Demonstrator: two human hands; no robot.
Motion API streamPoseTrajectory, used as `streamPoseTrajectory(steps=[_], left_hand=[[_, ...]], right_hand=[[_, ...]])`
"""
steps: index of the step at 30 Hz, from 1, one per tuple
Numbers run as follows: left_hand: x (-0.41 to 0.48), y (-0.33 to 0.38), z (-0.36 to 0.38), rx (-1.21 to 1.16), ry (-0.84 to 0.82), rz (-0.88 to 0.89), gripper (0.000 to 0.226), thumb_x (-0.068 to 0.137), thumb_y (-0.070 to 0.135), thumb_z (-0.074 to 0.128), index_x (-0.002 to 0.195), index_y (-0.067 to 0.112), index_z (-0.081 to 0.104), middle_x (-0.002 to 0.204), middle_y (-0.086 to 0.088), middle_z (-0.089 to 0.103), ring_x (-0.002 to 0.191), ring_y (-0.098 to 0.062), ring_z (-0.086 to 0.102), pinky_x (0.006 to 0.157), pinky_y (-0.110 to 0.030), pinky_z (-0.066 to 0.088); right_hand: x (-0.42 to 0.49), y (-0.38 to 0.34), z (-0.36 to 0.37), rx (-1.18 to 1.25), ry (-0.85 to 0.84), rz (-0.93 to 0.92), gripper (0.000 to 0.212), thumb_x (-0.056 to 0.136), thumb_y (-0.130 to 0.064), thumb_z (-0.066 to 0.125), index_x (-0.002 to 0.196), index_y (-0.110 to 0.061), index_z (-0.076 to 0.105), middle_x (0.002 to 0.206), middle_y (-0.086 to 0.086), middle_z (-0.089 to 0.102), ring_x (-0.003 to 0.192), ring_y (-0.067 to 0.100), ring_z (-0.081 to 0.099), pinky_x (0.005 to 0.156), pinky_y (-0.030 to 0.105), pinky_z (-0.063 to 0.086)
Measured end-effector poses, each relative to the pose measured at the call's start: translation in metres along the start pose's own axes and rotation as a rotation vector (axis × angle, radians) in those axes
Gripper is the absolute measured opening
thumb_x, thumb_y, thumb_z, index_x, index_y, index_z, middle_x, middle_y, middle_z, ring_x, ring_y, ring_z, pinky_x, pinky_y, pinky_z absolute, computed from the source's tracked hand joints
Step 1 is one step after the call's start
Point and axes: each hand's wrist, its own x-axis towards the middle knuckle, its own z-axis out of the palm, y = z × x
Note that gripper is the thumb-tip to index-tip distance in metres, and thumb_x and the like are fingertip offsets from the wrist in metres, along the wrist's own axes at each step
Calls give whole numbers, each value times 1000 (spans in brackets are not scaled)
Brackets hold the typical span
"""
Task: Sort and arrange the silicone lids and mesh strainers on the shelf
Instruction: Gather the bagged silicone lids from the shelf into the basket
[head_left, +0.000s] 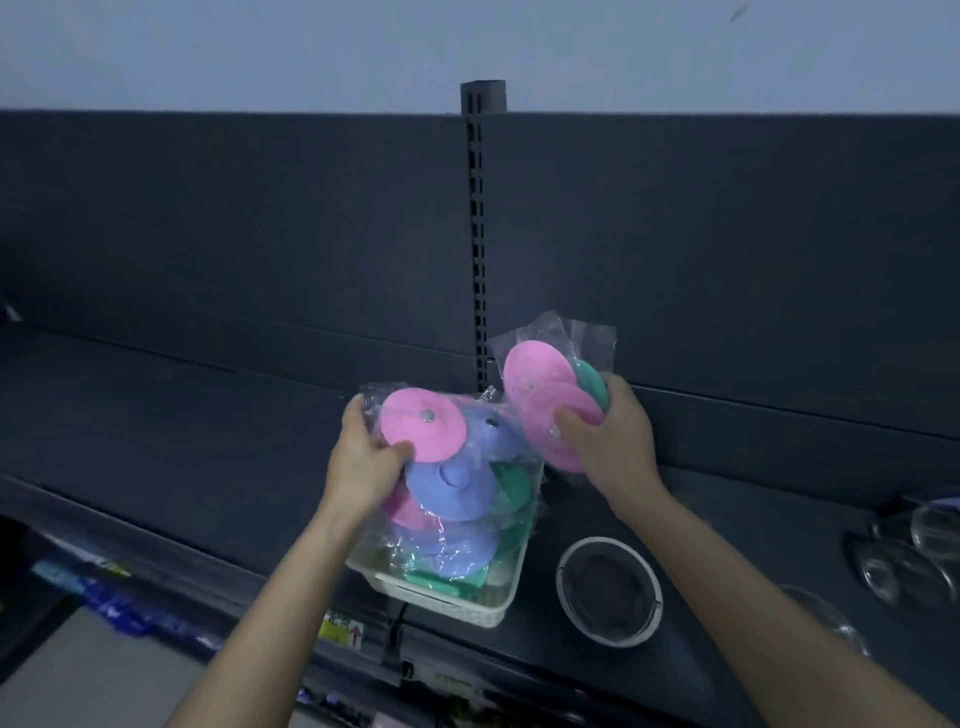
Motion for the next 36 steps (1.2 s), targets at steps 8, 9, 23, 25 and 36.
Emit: streamPoseTrajectory(steps=[8, 9, 23, 25, 36], left_hand=[[3, -13, -5, 248, -99, 33, 91, 80, 9, 68, 149, 35, 16, 131, -12, 39, 101, -15, 51, 95, -27, 38], [1, -13, -4, 307, -92, 64, 82, 82, 15, 67, 148, 36, 23, 138, -13, 30, 111, -18, 47, 100, -26, 33], [12, -40, 19, 741, -211, 345, 78, 77, 78, 21, 144, 40, 27, 158, -3, 19, 145, -30, 12, 117, -52, 15], [12, -47, 23, 744, -207, 343, 78, 77, 77, 18, 145, 39, 26, 157, -3, 20, 143, -29, 16, 117, -45, 19], [12, -48, 21, 828, -221, 315, 83, 71, 80, 12, 145, 43, 18, 158, 2, 15, 144, -27, 16, 115, -52, 20]], right_hand=[[31, -22, 24, 200, 69, 159, 36, 77, -9, 63, 110, -19, 52, 99, -5, 58, 87, 14, 58, 70, 30, 50], [35, -22, 25, 291, 24, 269, 30, 79, -9, 63, 106, -17, 54, 99, -2, 60, 87, 17, 59, 70, 34, 50], [27, 49, 58, -692, -313, -302, 56, 91, -45, 28, 129, -15, 56, 112, 13, 64, 101, 30, 59, 85, 34, 46], [21, 55, 65, -705, -339, -242, 63, 89, -50, 24, 136, -15, 47, 124, 12, 60, 108, 30, 57, 86, 36, 48], [13, 57, 69, -588, -312, -185, 57, 93, -41, 43, 139, -9, 42, 137, 9, 51, 124, 25, 48, 101, 33, 41]])
